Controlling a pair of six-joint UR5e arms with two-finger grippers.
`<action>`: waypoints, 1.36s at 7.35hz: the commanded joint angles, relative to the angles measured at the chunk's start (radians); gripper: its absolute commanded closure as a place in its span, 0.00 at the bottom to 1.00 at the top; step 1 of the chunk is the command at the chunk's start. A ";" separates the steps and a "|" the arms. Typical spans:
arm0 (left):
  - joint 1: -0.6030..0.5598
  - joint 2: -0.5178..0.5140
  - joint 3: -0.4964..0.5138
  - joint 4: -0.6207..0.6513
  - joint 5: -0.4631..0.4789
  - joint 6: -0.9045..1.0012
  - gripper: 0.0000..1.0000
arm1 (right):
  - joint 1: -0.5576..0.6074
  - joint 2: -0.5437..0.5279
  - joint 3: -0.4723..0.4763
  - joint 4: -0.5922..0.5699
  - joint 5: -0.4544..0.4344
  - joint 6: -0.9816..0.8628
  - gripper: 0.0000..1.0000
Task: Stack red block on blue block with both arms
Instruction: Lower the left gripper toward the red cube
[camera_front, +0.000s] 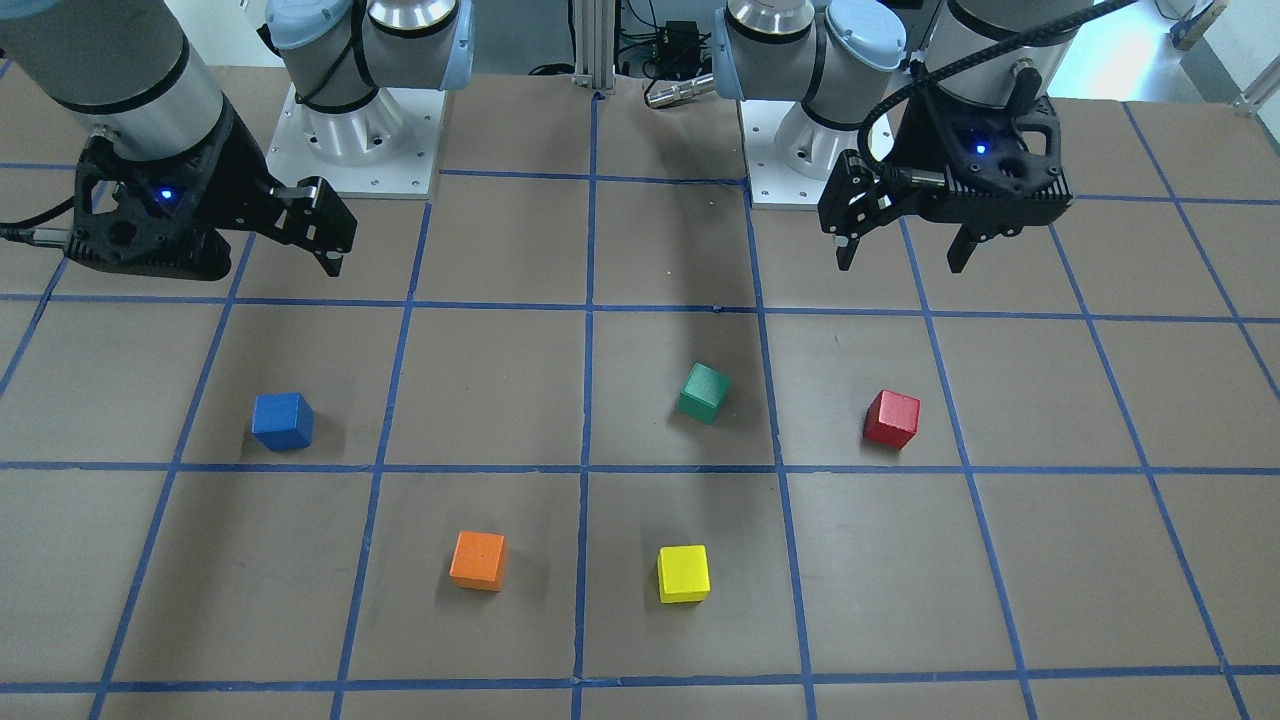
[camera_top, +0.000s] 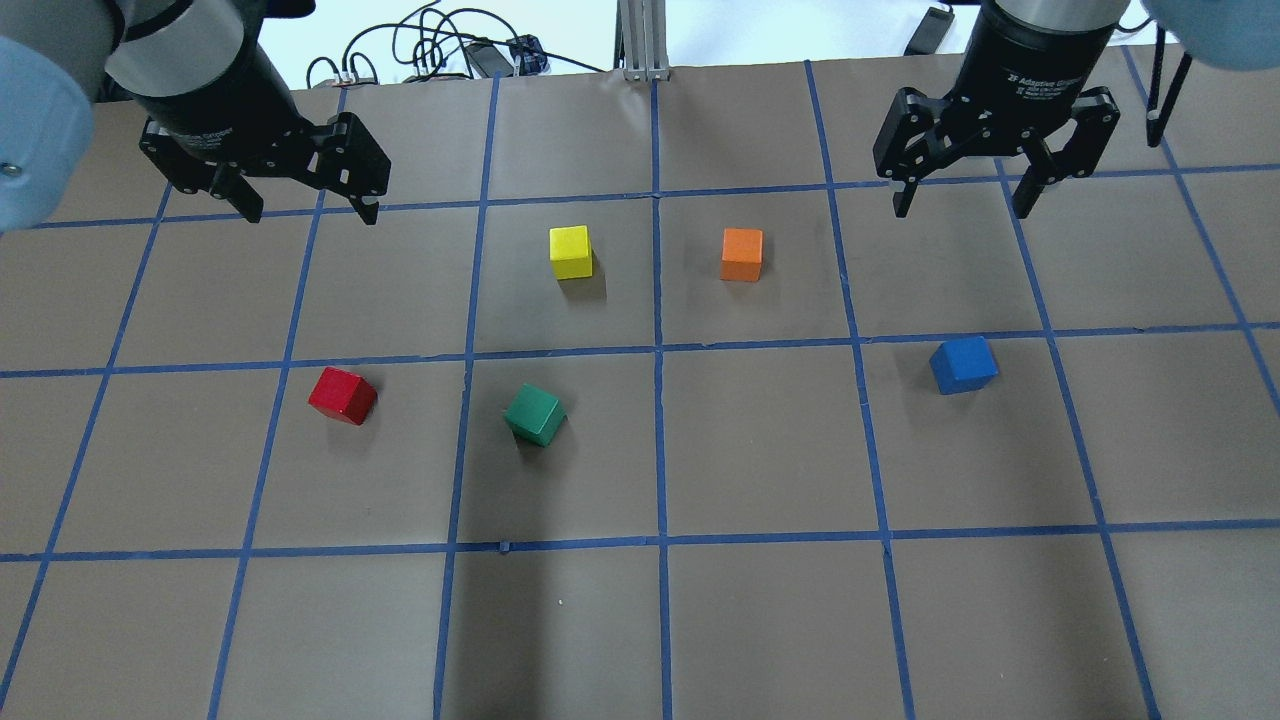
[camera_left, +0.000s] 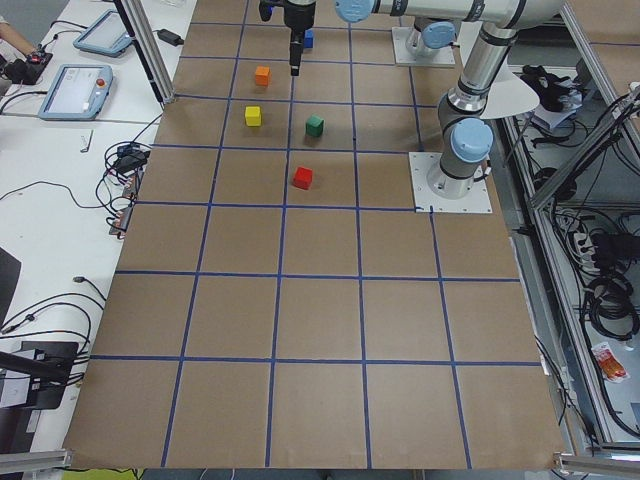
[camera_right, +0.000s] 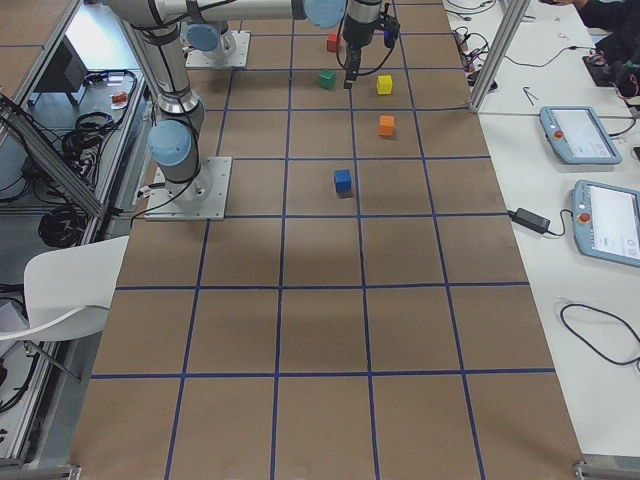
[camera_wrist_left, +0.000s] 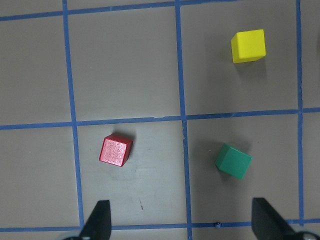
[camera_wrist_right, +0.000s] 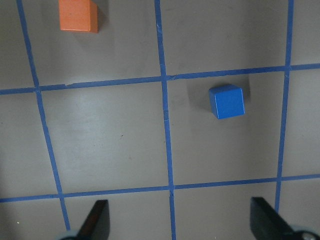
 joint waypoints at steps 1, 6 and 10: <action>-0.003 -0.021 0.024 -0.029 0.001 0.001 0.00 | 0.000 -0.008 0.000 -0.001 0.000 -0.010 0.00; -0.009 -0.017 0.011 -0.052 0.003 0.012 0.00 | 0.000 -0.014 0.005 -0.003 0.000 -0.008 0.00; 0.058 -0.038 -0.056 -0.028 -0.022 0.158 0.00 | 0.000 -0.038 0.054 -0.003 0.000 -0.010 0.00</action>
